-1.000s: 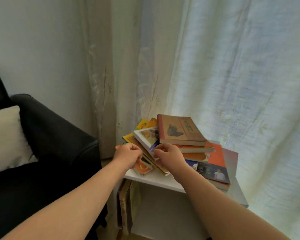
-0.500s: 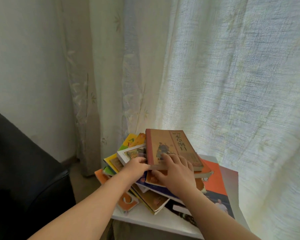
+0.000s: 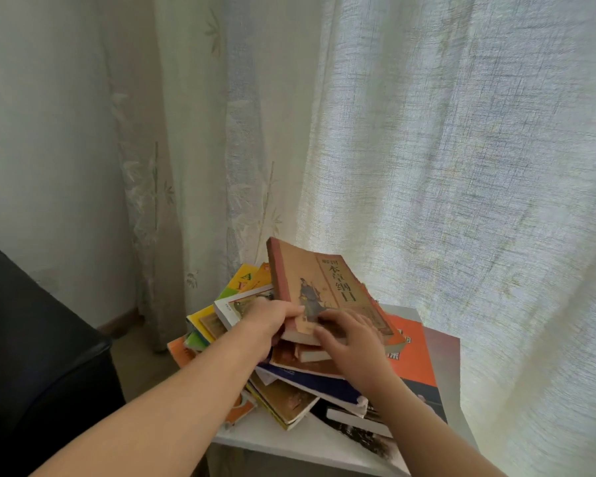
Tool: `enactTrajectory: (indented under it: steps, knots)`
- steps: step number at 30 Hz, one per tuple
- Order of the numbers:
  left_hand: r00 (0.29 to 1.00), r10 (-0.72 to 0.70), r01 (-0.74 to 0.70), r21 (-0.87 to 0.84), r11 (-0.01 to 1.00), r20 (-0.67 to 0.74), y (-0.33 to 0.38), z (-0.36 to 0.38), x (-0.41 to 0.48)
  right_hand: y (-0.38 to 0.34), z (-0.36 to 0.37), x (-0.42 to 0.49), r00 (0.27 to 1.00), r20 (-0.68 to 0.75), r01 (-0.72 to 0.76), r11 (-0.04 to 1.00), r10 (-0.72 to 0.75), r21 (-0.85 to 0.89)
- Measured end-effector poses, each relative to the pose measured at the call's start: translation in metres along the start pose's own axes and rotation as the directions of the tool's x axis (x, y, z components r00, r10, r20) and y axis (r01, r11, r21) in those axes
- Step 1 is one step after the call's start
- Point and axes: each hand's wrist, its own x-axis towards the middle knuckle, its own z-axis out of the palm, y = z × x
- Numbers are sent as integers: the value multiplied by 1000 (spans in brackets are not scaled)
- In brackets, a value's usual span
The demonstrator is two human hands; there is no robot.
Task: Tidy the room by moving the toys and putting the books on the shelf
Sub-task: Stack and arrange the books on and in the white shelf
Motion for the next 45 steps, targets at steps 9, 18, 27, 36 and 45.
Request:
enactTrajectory:
  steps: [9, 18, 27, 36, 45]
  knots:
    - [989, -109, 121, -122, 985, 101, -2, -24, -30, -5, 1, -14, 974, -46, -224, 975, 223, -2]
    - [957, -12, 24, -39, 999, 289, -22, -64, -58, -6, 0, -26, 860, 69, -474, 741, 506, 475]
    - [938, 19, -91, 193, 977, 346, -47, -112, -94, -26, 7, -68, 979, 94, -203, 785, 183, 585]
    - [972, -5, -18, 92, 996, 237, -64, -168, -137, -43, 40, -92, 949, 304, -69, 889, -81, 452]
    - [970, -245, 233, 297, 926, 2, -109, -185, -134, -18, 102, -110, 872, 486, -125, 936, -55, 330]
